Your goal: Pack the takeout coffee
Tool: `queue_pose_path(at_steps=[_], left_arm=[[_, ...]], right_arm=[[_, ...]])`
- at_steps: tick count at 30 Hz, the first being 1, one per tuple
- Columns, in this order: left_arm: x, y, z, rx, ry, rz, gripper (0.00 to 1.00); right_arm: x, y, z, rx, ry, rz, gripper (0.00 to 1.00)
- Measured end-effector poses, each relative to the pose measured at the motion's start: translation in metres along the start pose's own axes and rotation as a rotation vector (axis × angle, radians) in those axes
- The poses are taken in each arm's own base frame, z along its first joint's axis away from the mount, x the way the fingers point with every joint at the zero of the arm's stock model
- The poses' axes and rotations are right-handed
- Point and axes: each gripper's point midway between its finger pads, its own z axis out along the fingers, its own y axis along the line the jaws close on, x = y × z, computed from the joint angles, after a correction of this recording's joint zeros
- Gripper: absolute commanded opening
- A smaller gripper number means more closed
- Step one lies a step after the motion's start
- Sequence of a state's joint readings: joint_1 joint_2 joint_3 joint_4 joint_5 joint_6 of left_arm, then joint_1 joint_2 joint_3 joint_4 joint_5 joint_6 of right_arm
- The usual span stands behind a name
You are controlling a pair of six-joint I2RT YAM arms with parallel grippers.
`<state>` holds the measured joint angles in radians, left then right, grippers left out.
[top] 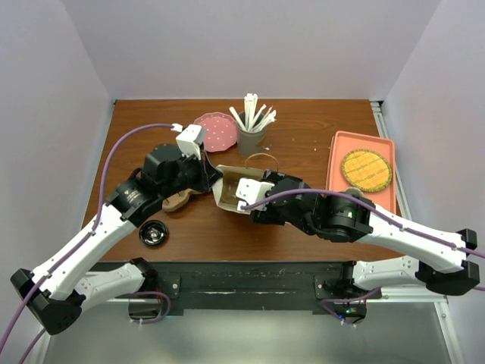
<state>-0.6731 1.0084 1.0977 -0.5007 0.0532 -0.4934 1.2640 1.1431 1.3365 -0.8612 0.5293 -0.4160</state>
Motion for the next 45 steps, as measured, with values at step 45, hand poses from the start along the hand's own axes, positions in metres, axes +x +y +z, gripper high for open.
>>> queue_pose_path(at_steps=[45], left_arm=[[0.046,-0.003,-0.021,0.084,-0.024,0.021,0.00]], right_arm=[[0.034,0.053,0.047,-0.126,0.070,-0.205,0.26]])
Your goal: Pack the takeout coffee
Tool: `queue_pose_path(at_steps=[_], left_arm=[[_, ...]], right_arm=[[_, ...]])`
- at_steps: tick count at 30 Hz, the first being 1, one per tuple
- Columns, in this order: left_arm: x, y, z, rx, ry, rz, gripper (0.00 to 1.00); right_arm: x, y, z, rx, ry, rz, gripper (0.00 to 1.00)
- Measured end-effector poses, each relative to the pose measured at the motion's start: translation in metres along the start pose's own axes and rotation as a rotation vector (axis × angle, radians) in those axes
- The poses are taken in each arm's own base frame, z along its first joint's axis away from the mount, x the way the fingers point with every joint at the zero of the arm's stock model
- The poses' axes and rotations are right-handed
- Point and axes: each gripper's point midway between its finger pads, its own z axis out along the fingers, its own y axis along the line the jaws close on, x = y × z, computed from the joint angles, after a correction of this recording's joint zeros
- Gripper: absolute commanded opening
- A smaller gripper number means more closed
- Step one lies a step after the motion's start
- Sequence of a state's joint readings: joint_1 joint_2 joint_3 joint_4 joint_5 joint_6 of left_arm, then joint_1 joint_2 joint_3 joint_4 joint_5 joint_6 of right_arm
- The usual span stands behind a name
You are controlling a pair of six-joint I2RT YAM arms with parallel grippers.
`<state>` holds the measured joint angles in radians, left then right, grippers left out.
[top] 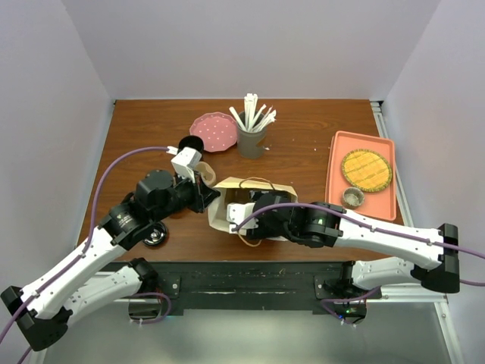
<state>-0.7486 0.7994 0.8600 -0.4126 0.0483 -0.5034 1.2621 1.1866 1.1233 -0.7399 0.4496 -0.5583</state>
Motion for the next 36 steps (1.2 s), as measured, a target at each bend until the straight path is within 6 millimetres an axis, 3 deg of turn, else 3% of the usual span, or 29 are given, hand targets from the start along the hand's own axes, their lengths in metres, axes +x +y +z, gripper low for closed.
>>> queue_pose_path(at_steps=[20,36], left_arm=[[0.003,-0.005,0.002,0.002,0.010,0.009,0.00],[0.001,-0.007,0.002,0.003,0.011,0.013,0.00]], right_arm=[[0.036,-0.001,0.022,0.055,0.111,0.023,0.25],[0.042,-0.011,0.026,0.091,0.097,0.097,0.25]])
